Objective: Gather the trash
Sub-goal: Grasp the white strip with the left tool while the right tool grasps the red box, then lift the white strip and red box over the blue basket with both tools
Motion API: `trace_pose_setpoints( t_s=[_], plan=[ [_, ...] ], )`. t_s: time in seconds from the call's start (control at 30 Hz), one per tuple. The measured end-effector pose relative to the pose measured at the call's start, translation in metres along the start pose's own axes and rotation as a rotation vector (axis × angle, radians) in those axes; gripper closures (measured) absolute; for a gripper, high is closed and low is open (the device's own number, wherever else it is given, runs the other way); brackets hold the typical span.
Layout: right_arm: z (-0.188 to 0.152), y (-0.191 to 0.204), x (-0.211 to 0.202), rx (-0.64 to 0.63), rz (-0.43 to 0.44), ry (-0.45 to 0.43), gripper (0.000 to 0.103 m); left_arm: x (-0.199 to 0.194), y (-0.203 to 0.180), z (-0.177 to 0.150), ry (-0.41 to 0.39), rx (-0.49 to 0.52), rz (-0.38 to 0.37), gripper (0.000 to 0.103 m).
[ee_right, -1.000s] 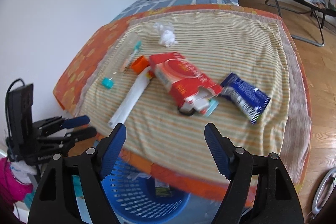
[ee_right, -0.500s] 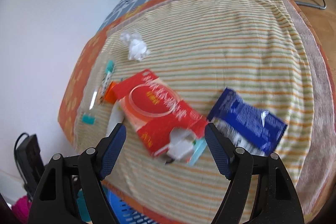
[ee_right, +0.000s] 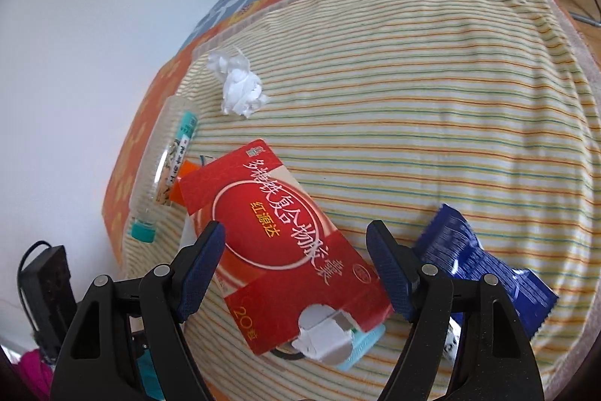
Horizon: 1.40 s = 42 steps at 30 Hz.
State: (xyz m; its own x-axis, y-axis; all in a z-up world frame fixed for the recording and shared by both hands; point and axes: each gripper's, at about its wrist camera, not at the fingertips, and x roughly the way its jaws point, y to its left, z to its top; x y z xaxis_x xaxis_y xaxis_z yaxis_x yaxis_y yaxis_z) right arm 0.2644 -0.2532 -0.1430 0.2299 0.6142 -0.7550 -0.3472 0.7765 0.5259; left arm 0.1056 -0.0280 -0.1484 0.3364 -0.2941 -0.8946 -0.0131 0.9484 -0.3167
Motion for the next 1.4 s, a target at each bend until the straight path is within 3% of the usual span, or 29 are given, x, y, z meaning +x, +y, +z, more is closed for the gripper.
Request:
trace_pose_setpoints(
  t_s=[0.13,0.27,0.43,0.53,0.7,0.83,1.1,1.17,1.2,1.23,1.27,1.37,1.4],
  plan=[
    [-0.002,-0.003,-0.002,0.019,0.06,0.005,0.02,0.002,0.002,0.002,0.001,0.007,0.019,0.07],
    [-0.006,0.007,-0.003,-0.063,0.062,0.039,0.019,0.004,0.003,0.003,-0.003,0.009,0.019,0.07],
    [-0.015,0.027,0.003,-0.229,-0.022,0.1,0.018,0.006,0.0,0.004,-0.011,0.026,0.036,0.07],
    [-0.023,0.041,0.01,-0.329,-0.081,0.132,0.018,0.007,-0.003,0.004,-0.017,0.043,0.06,0.075],
    [-0.032,0.05,0.022,-0.414,-0.192,0.174,0.018,0.008,-0.006,0.004,-0.024,0.059,0.08,0.081],
    [-0.033,0.051,0.014,-0.407,-0.221,0.139,0.019,0.003,-0.012,0.005,-0.036,0.072,0.068,0.1],
    [-0.027,0.046,-0.016,-0.359,-0.213,0.061,0.022,-0.015,-0.026,0.007,-0.118,0.142,0.114,0.102],
    [-0.026,0.046,-0.018,-0.345,-0.216,0.047,0.023,-0.011,-0.03,0.004,-0.094,0.157,0.139,0.092],
    [-0.025,0.046,-0.02,-0.338,-0.217,0.041,0.023,-0.008,-0.031,0.002,-0.086,0.162,0.152,0.07],
    [-0.025,0.045,-0.022,-0.335,-0.217,0.036,0.024,-0.007,-0.031,0.001,-0.085,0.165,0.166,0.041],
    [-0.024,0.044,-0.024,-0.333,-0.22,0.03,0.024,-0.003,-0.032,-0.002,-0.08,0.17,0.194,0.031],
    [-0.023,0.045,-0.032,-0.338,-0.228,0.013,0.025,0.012,-0.031,-0.006,-0.034,0.185,0.246,0.028],
    [-0.023,0.046,-0.035,-0.339,-0.23,0.007,0.026,0.018,-0.029,-0.008,-0.011,0.187,0.243,0.041]
  ],
)
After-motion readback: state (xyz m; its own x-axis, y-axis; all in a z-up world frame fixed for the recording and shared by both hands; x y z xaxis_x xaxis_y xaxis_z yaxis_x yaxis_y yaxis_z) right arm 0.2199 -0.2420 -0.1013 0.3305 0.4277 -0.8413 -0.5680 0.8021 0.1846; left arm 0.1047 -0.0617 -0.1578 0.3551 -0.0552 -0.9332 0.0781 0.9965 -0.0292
